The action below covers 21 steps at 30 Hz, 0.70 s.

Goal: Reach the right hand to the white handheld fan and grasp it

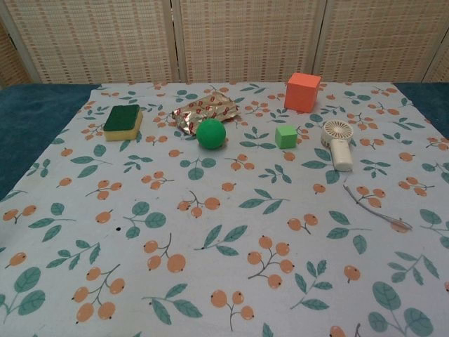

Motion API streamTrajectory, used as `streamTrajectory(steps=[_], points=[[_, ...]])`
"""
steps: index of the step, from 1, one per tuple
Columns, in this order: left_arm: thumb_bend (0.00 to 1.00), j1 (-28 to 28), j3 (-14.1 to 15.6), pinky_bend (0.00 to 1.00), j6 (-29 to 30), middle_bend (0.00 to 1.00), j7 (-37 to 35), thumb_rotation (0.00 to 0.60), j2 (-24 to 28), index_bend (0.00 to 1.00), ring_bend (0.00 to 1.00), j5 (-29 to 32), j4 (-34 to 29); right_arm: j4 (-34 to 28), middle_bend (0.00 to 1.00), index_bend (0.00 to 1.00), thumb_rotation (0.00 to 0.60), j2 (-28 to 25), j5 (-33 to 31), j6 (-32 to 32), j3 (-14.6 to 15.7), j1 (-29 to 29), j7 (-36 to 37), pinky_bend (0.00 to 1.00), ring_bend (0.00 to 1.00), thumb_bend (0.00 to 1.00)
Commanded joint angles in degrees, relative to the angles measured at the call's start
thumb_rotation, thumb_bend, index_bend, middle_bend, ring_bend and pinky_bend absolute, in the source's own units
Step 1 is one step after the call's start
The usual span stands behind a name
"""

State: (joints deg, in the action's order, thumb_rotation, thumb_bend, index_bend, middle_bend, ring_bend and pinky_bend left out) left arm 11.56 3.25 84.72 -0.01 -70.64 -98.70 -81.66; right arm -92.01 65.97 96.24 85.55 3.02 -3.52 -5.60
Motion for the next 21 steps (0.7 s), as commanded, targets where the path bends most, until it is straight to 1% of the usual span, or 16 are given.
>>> streamTrajectory(steps=[1,4,9,11,12,14,15,17,18,21], points=[[0.36,-0.1,0.4,0.56,0.2,0.27,-0.1,0.6,0.3,0.33,0.34,-0.5,-0.1,-0.1,0.2,0.18,0.6,0.2,1.2,1.2,0.3,0.5,-0.7,0.19,0.04,0.16],[0.36,-0.3,0.6,0.56,1.3,0.27,-0.3,0.6,0.6,0.33,0.34,-1.2,-0.2,0.2,0.2,0.18,0.6,0.4,1.8,1.4,0.6,0.7,-0.9,0.19,0.04,0.16],[0.36,-0.8,0.2,0.56,2.2,0.27,-0.1,0.6,0.8,0.33,0.34,-1.0,-0.7,0.8,0.2,0.17,0.6,0.6,0.1,-1.4,0.3,-0.3,0.1,0.19,0.04,0.16],[0.36,-0.8,0.1,0.56,2.4,0.27,-0.3,0.6,0.8,0.33,0.34,-0.9,-0.6,1.2,0.21,0.17,0.6,0.9,-0.5,-2.6,0.0,-1.0,0.9,0.22,0.06,0.17],[0.36,-0.7,0.1,0.56,2.3,0.27,-0.4,0.6,0.8,0.33,0.34,-0.9,-0.6,1.6,0.24,0.17,0.6,1.2,-0.8,-2.9,-0.3,-1.3,1.1,0.27,0.1,0.19],[0.36,-0.8,0.1,0.56,2.1,0.27,-0.7,0.6,0.8,0.33,0.34,-0.6,-0.4,3.2,0.39,0.17,0.6,2.6,-1.5,-3.2,-1.4,-2.0,0.8,0.42,0.25,0.27],[0.36,-0.7,0.0,0.56,2.1,0.27,-1.0,0.6,0.8,0.33,0.34,-0.4,-0.4,3.9,0.5,0.18,0.6,3.4,-2.2,-3.7,-2.0,-2.3,0.6,0.53,0.38,0.32],[0.36,-0.7,-0.2,0.56,2.0,0.27,-1.7,0.6,1.0,0.33,0.34,0.0,-0.2,4.8,0.68,0.2,0.6,4.8,-4.2,-6.2,-3.0,-3.7,-0.4,0.71,0.56,0.44],[0.36,-0.6,-0.3,0.56,2.0,0.27,-2.0,0.6,1.0,0.33,0.34,0.1,-0.1,4.7,0.73,0.21,0.6,5.1,-5.2,-7.8,-3.4,-4.4,-0.9,0.75,0.61,0.5],[0.36,-0.7,-0.2,0.56,2.3,0.27,-3.2,0.6,1.5,0.33,0.34,0.1,-0.2,3.3,0.81,0.22,0.6,5.6,-9.5,-13.2,-5.3,-7.1,-2.8,0.81,0.68,0.6]])
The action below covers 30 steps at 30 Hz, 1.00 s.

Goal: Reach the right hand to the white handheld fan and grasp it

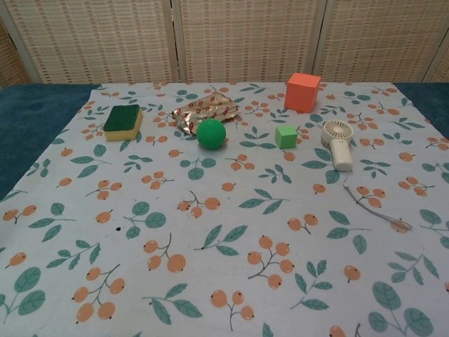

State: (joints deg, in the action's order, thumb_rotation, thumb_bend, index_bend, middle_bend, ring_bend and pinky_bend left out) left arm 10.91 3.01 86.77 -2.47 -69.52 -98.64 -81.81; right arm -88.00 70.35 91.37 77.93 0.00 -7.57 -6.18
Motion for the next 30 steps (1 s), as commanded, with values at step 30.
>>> streamTrajectory(steps=[30], points=[[0.36,-3.1,0.9,0.56,2.7,0.27,4.7,0.6,3.4,0.33,0.34,-0.4,-5.1,-0.2,0.86,0.05,0.6,9.6,-46.6,-33.0,-12.2,-25.0,-11.4,0.83,0.73,0.77]])
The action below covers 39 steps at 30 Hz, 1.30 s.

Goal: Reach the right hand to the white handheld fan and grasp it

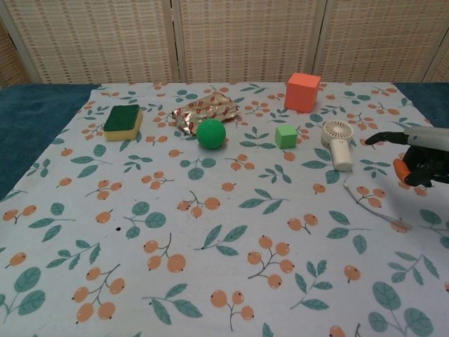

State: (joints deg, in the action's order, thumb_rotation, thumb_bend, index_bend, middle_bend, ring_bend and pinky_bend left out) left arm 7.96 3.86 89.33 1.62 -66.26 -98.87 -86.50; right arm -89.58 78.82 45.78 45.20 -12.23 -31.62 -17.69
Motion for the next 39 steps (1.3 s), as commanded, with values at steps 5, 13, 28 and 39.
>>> streamTrajectory(steps=[5,13,28,39], points=[[0.36,-0.4,0.0,0.56,0.3,0.27,1.0,0.6,0.2,0.33,0.34,-0.4,-0.6,4.0,0.86,0.05,0.6,3.1,-2.4,-0.4,0.1,-2.8,0.7,0.83,0.73,0.77],[0.36,-0.5,0.0,0.56,0.3,0.27,1.1,0.6,0.4,0.33,0.34,-0.7,-0.7,6.1,0.86,0.05,0.6,4.7,-2.2,-1.0,0.8,-4.3,2.5,0.83,0.73,0.78],[0.36,-0.4,-0.3,0.56,-0.4,0.27,0.5,0.6,0.3,0.33,0.34,-0.6,-0.5,8.5,0.87,0.05,0.6,6.5,-2.5,0.4,1.2,-6.1,3.2,0.83,0.73,0.78],[0.36,-0.4,-0.4,0.56,-0.6,0.27,0.6,0.6,0.2,0.33,0.34,-0.5,-0.5,10.1,0.86,0.05,0.6,7.3,-4.0,0.2,1.2,-7.4,3.1,0.83,0.73,0.78]])
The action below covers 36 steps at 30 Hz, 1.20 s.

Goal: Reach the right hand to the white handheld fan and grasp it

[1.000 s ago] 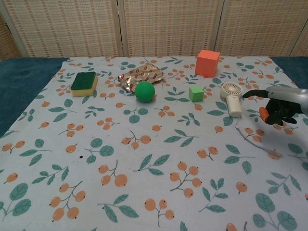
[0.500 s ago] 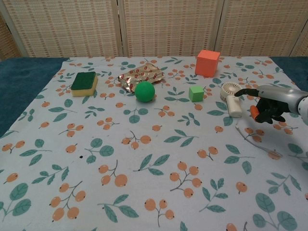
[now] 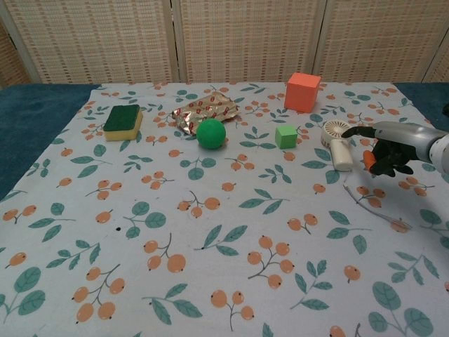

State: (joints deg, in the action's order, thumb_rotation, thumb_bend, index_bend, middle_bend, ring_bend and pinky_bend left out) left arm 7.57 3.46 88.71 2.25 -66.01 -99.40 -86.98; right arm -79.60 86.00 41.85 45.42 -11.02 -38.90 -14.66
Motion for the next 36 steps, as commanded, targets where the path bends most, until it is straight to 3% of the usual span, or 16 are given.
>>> streamTrajectory(steps=[1,36], points=[[0.36,0.0,0.0,0.56,0.0,0.27,0.0,0.6,0.0,0.33,0.34,0.0,0.0,0.3,0.86,0.05,0.6,0.1,-0.2,-0.1,0.0,-0.2,0.1,0.83,0.73,0.78],[0.36,-0.2,-0.3,0.56,0.3,0.27,-0.5,0.6,0.2,0.33,0.34,0.0,0.0,3.9,0.86,0.06,0.6,2.1,-1.8,-2.0,1.4,-1.7,1.3,0.83,0.73,0.78]])
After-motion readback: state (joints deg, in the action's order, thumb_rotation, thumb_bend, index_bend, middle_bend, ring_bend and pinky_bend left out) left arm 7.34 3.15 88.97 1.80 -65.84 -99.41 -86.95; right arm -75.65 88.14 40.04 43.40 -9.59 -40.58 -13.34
